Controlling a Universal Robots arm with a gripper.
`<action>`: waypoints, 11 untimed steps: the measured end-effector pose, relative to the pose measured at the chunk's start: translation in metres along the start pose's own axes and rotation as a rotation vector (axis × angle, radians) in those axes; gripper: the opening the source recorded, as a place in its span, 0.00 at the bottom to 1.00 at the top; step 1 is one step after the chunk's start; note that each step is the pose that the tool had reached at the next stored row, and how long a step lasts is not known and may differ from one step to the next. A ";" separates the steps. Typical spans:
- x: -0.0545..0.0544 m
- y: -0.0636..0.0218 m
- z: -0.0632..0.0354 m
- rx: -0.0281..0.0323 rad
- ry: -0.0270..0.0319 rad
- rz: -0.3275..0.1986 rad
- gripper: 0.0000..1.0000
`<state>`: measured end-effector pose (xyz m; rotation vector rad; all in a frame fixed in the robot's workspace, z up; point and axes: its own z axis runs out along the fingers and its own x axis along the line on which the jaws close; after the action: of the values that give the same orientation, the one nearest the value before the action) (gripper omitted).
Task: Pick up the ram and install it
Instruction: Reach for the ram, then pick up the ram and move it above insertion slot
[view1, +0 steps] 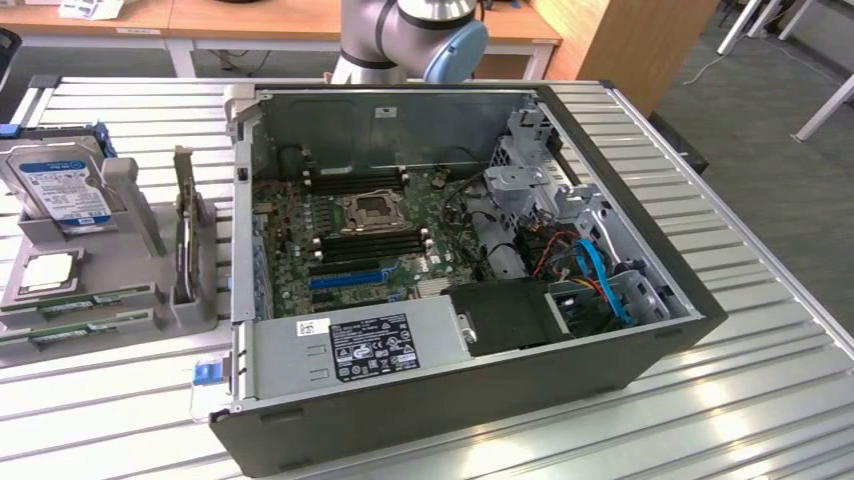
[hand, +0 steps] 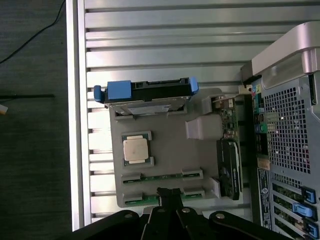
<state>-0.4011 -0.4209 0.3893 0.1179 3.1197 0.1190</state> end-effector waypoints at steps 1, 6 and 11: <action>0.000 -0.0005 0.0000 0.0000 0.0000 0.000 0.10; 0.000 -0.0005 -0.0001 0.0000 0.0000 0.000 0.10; 0.000 -0.0006 0.0000 0.0000 0.0000 0.000 0.10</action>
<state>-0.4011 -0.4215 0.3893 0.1179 3.1197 0.1190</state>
